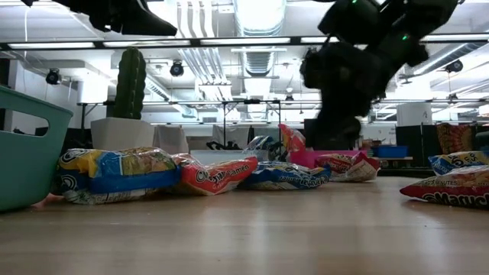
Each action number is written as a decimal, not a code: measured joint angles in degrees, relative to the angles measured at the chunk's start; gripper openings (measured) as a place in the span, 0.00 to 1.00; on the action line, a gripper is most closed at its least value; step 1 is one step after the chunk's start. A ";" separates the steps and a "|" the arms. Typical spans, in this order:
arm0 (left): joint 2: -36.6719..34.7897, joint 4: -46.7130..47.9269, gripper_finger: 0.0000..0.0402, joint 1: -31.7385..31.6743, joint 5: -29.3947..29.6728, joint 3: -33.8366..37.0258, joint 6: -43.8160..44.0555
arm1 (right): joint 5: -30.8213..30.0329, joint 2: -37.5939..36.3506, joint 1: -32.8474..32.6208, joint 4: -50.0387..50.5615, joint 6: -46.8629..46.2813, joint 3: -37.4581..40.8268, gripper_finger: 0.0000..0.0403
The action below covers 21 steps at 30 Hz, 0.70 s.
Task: Sort Maruchan noodles
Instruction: Put the blue noodle pack into the white bin
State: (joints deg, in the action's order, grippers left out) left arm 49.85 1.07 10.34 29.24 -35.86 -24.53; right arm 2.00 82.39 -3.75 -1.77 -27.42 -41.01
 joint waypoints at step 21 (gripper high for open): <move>16.95 -12.79 0.19 -1.87 -5.20 -2.02 -2.16 | -19.94 5.07 2.62 7.65 4.76 0.78 0.02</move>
State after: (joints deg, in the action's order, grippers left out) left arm 66.80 -11.72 8.47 24.04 -37.88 -26.69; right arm -17.93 87.46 -1.13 5.89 -22.66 -40.23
